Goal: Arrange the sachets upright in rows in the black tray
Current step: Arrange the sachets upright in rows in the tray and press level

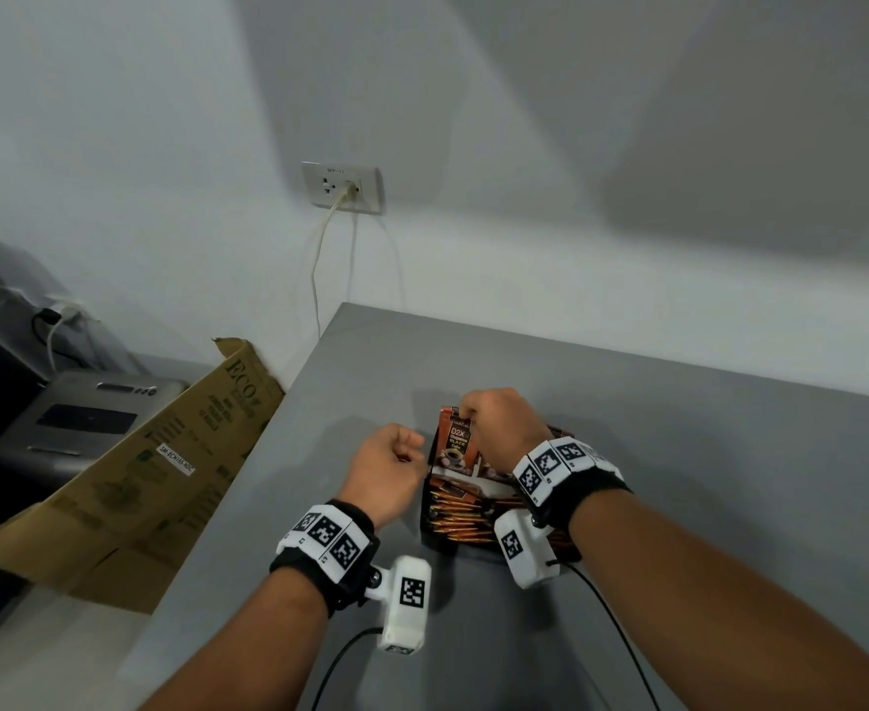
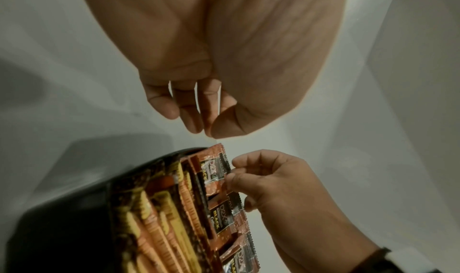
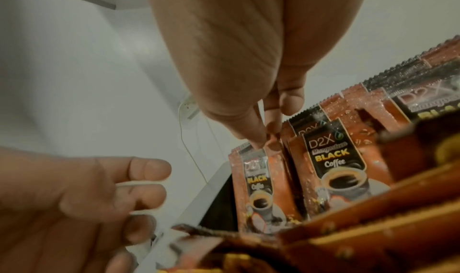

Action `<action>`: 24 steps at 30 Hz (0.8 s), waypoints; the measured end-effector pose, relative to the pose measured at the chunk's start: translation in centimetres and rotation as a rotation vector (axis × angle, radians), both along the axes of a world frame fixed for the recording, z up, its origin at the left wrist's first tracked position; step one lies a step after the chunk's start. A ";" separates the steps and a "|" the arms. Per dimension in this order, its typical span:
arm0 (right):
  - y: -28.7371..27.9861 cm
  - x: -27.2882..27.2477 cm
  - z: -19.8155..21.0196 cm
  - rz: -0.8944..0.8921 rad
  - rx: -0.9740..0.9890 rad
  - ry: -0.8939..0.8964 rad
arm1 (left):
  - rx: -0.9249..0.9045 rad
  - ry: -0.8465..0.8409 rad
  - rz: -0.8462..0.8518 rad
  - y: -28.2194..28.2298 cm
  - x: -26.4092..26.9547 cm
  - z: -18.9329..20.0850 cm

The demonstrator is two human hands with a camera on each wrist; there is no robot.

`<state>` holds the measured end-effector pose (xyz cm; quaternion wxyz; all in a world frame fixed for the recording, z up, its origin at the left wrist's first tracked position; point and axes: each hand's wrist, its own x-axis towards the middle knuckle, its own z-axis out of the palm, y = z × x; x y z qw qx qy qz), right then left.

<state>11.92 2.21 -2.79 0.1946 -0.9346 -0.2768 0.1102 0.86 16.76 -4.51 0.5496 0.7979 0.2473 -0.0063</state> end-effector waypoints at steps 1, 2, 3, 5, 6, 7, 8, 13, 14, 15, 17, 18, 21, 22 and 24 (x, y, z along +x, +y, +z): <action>-0.3 -0.1 0.3 -0.015 0.046 0.024 | -0.002 0.007 -0.017 0.0 -0.1 0.0; -0.6 -0.3 0.7 -0.020 0.095 0.059 | -0.006 0.012 -0.039 0.0 -0.2 0.0; -1.0 -0.5 1.2 0.000 0.122 0.105 | -0.008 0.017 -0.067 0.0 -0.2 0.0; -1.6 -1.3 2.2 0.110 0.057 0.198 | -0.005 0.026 -0.120 -0.1 -0.4 -0.1; -1.9 -1.6 2.5 0.167 -0.010 0.234 | 0.000 0.027 -0.135 -0.2 -0.4 -0.2; -2.0 -2.0 2.5 0.202 -0.065 0.258 | 0.008 0.028 -0.139 -0.3 -0.4 -0.4; -2.1 -2.3 2.4 0.216 -0.101 0.271 | 0.019 0.027 -0.137 -0.4 -0.3 -0.5; -2.1 -2.9 1.0 0.204 -0.085 0.270 | 0.076 0.010 -0.097 -0.8 0.0 -1.1; -2.2 -2.9 0.9 0.204 -0.073 0.266 | 0.085 0.008 -0.088 -0.8 -0.1 -1.2; -2.1 -2.9 0.8 0.204 -0.065 0.261 | 0.088 0.008 -0.078 -0.8 -0.1 -1.2; -2.1 -2.8 0.6 0.196 -0.057 0.243 | 0.085 0.023 -0.069 -0.7 -0.2 -1.3; -2.1 -2.8 0.6 0.192 -0.058 0.232 | 0.087 0.030 -0.074 -0.7 -0.3 -1.4; -1.9 -2.9 0.4 0.190 -0.063 0.200 | 0.126 0.043 -0.084 -0.8 -0.6 -1.6; -1.9 -2.9 0.3 0.190 -0.062 0.194 | 0.147 0.043 -0.082 -0.9 -0.7 -1.6; -1.9 -3.0 0.1 0.190 -0.063 0.189 | 0.155 0.047 -0.078 -0.9 -0.8 -1.7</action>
